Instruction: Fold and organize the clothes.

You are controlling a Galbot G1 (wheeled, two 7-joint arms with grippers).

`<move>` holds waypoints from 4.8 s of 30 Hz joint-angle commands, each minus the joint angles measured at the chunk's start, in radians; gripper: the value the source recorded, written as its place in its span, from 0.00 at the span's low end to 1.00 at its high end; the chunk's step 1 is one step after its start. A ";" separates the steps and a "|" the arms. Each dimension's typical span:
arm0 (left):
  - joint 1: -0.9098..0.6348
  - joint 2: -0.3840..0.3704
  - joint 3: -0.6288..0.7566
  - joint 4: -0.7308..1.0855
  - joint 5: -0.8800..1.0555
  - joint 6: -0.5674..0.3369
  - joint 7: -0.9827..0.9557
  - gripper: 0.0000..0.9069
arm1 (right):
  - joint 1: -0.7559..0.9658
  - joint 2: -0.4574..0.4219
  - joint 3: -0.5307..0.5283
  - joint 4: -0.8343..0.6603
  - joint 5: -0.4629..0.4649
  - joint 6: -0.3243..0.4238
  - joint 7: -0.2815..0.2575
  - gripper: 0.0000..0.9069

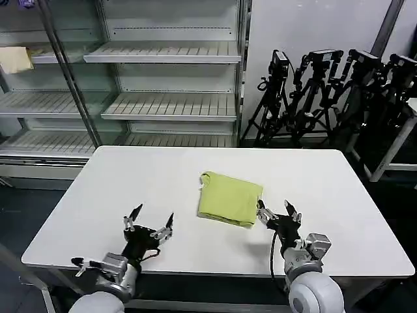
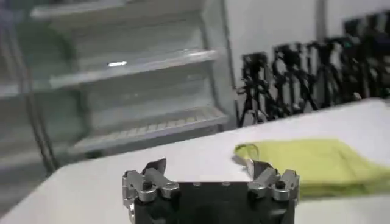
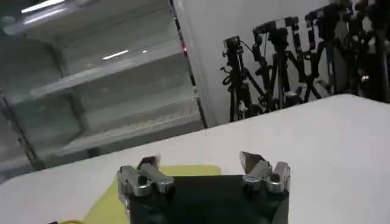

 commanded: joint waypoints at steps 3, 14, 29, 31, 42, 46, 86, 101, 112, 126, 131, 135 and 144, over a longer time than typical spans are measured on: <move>-0.230 -0.017 0.286 0.185 0.313 0.067 0.143 1.00 | -0.086 -0.047 0.087 0.057 -0.103 0.012 -0.030 1.00; -0.369 -0.089 0.359 0.359 0.333 0.097 0.126 1.00 | -0.130 -0.050 0.133 0.074 -0.105 0.018 -0.035 1.00; -0.434 -0.157 0.357 0.496 0.341 0.099 0.070 1.00 | -0.143 -0.037 0.142 0.077 -0.113 0.029 -0.038 1.00; -0.432 -0.157 0.356 0.499 0.346 0.099 0.065 1.00 | -0.146 -0.038 0.150 0.080 -0.112 0.030 -0.039 1.00; -0.411 -0.125 0.283 0.482 0.313 0.099 0.045 1.00 | -0.152 -0.038 0.162 0.079 -0.110 0.041 -0.042 1.00; -0.381 -0.100 0.243 0.422 0.256 0.098 0.042 1.00 | -0.150 -0.036 0.163 0.078 -0.110 0.042 -0.042 1.00; -0.624 0.122 0.414 0.489 0.051 0.105 0.077 1.00 | -0.193 -0.028 0.199 0.116 -0.110 0.045 -0.044 1.00; -0.683 0.121 0.406 0.404 -0.064 0.101 0.056 1.00 | -0.225 -0.006 0.213 0.142 -0.125 0.049 -0.045 1.00; -0.606 0.083 0.433 0.339 -0.101 0.100 0.039 1.00 | -0.263 0.011 0.234 0.181 -0.132 0.052 -0.047 1.00; -0.457 0.133 0.365 0.268 0.022 0.098 0.047 1.00 | -0.295 0.010 0.254 0.214 -0.131 0.057 -0.053 1.00; -0.484 0.112 0.420 0.277 0.064 0.098 0.046 1.00 | -0.295 0.007 0.254 0.219 -0.130 0.057 -0.053 1.00; -0.524 0.096 0.489 0.308 0.083 0.098 0.049 1.00 | -0.296 -0.001 0.259 0.224 -0.127 0.055 -0.053 1.00; -0.641 0.052 0.638 0.422 0.104 0.099 0.055 1.00 | -0.314 -0.021 0.296 0.257 -0.103 0.054 -0.054 1.00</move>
